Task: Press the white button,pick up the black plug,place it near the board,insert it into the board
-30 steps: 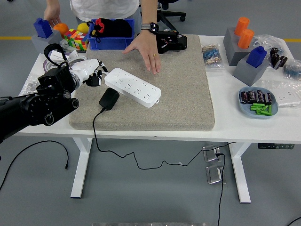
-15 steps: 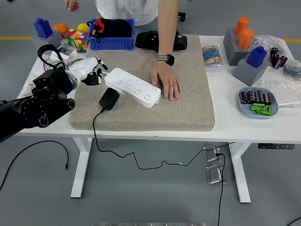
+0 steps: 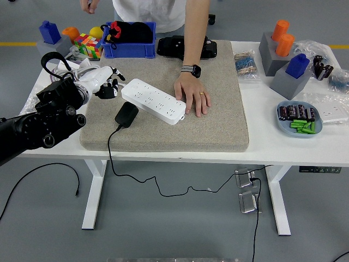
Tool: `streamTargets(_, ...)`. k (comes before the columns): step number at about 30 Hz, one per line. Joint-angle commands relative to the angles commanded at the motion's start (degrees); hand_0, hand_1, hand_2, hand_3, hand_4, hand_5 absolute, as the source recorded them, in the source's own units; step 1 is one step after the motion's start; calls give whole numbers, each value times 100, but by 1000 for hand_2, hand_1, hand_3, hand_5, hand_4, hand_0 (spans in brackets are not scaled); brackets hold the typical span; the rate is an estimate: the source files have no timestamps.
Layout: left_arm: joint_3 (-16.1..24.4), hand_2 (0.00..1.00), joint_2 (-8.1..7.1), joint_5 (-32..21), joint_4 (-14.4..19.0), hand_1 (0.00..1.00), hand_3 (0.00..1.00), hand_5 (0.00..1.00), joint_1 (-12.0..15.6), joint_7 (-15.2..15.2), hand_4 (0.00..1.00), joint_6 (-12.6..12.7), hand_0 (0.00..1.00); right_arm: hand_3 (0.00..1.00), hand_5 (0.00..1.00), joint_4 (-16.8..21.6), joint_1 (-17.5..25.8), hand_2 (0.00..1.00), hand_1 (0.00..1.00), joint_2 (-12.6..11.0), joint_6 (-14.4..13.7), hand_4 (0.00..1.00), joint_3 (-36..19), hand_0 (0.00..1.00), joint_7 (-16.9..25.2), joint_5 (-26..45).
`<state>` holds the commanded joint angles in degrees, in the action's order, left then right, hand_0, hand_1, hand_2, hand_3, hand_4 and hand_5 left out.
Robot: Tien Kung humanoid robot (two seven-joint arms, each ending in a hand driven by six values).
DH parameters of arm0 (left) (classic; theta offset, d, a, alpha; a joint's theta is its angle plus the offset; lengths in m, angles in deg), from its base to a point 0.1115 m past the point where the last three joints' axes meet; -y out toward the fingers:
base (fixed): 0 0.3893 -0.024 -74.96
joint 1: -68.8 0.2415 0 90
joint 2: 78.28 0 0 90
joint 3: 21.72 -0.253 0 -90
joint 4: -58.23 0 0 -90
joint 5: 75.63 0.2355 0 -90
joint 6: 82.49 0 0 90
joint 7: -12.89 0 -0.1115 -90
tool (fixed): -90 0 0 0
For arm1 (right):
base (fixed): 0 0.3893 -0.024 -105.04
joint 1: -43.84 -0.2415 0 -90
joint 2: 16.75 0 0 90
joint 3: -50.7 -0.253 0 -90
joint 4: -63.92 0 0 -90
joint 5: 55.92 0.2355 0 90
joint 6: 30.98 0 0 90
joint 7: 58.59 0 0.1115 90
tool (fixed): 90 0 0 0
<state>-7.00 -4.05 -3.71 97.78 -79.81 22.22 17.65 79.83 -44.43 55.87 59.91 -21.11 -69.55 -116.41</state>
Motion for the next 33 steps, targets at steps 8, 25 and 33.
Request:
streamTargets(8,62,160,-67,17,47,7,744,2,16,-2,2,-5,36,628,493,1,17,642,681,6,1,696,-25,674,-1,-7)
streamTargets(25,101,161,-142,-97,51,6,743,2,66,-10,2,-39,38,627,493,6,20,642,682,18,0,696,-42,674,1,1)
streamTargets(33,150,163,-156,-94,80,7,741,2,68,-37,2,-32,41,628,493,7,17,642,681,7,-2,696,-32,674,2,2)
